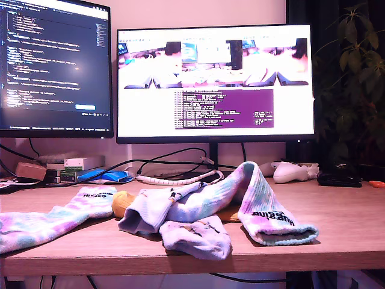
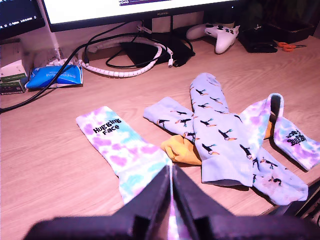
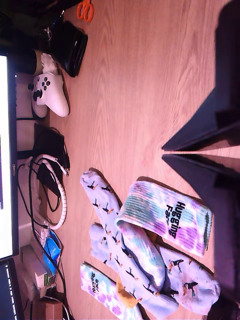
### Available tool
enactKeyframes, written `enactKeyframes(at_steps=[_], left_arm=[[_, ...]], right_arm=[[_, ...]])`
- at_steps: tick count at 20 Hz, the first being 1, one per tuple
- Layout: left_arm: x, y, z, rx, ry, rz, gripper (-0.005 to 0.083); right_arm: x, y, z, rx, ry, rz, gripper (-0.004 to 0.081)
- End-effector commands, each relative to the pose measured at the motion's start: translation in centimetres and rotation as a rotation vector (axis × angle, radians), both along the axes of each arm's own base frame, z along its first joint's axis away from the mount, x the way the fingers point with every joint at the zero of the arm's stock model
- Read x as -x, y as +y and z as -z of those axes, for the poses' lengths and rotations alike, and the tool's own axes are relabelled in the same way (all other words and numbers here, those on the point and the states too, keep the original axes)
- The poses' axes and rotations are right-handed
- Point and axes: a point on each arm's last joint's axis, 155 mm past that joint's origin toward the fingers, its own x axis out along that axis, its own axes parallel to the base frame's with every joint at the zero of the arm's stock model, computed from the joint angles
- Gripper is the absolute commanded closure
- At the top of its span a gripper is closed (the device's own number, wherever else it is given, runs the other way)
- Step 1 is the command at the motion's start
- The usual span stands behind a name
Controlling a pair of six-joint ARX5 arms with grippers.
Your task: Pair up the socks based on colour and pattern, by placing them on top of one another
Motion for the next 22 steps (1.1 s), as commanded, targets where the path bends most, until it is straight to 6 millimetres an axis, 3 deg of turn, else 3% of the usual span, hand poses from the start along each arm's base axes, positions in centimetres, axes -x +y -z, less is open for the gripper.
enactKeyframes(at_steps=[1, 7, 10, 15, 22], left_arm=[[1.8, 0.4, 4.1, -0.047, 0.167, 0.010, 0.0792], [1.8, 0.2, 4.0, -0.041, 0.163, 0.018, 0.0792], [1.6, -0.8, 2.8, -0.007, 0.119, 0.063, 0.0793], [1.3, -4.5, 0.0, 0.065, 0.026, 0.230, 0.0793], [0.6, -10.1, 0.3, 0.072, 0.013, 0.405, 0.0793]], right_arm=[[-0.4, 0.2, -0.2, -0.010, -0.021, -0.005, 0.0783], [-0.3, 0.3, -0.3, -0.017, -0.020, -0.010, 0.0783], [-0.2, 1.4, -0.5, -0.083, -0.006, -0.050, 0.0783], [-1.1, 3.6, 0.6, -0.132, 0.086, -0.146, 0.0783], [-4.1, 7.6, 3.7, -0.096, 0.317, -0.274, 0.0752]])
